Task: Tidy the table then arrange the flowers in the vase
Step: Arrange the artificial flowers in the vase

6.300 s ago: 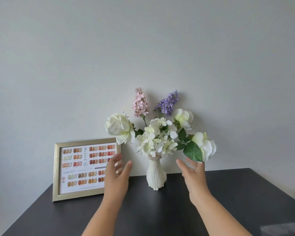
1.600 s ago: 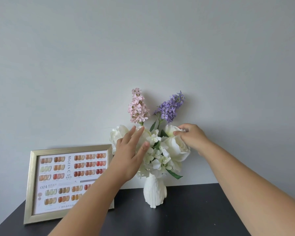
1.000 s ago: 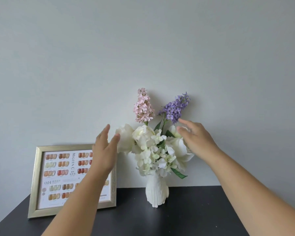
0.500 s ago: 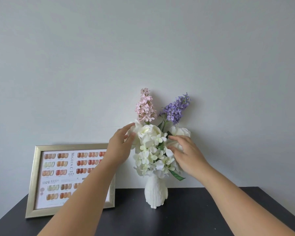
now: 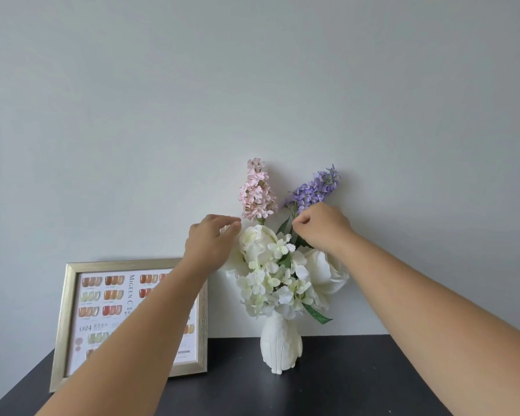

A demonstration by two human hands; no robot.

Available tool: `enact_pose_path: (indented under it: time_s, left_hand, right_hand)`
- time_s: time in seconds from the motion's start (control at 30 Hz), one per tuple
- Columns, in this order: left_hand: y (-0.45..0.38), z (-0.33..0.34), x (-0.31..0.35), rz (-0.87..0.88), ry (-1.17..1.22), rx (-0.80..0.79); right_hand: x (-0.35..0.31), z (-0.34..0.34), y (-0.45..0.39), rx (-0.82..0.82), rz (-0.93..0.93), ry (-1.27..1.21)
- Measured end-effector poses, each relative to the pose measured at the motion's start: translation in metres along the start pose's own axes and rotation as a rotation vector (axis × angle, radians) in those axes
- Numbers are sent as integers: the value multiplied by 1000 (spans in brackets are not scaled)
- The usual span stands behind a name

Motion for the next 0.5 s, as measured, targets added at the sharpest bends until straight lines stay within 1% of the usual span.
enact_pose_path:
  time_s: [0.1, 0.23, 0.33, 0.4, 0.43, 0.5]
  left_hand:
    - [-10, 6, 1, -139, -63, -67]
    - [-30, 15, 8, -252, -37, -173]
    - [-40, 27, 11, -298, 27, -244]
    - [-44, 32, 12, -313, 63, -243]
    - [-46, 33, 14, -304, 61, -237]
    - [-50, 35, 17, -276, 32, -232]
  right_hand:
    - [5, 17, -18, -112, 68, 44]
    - [17, 26, -31, -120, 154, -7]
    - [20, 35, -38, -147, 173, -211]
    - [21, 39, -39, -156, 197, -388]
    - [22, 39, -38, -154, 204, -448]
    - [25, 39, -37, -141, 203, -490]
Point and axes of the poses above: each hand's wrist, its own y-axis away from the middle knuckle, its own z-axis out of the palm, x = y × z, the point moved 8 cm from there along -y, towards the middle knuckle, and after that the axes turned 10 degrees about y, right-handed, at the moved point
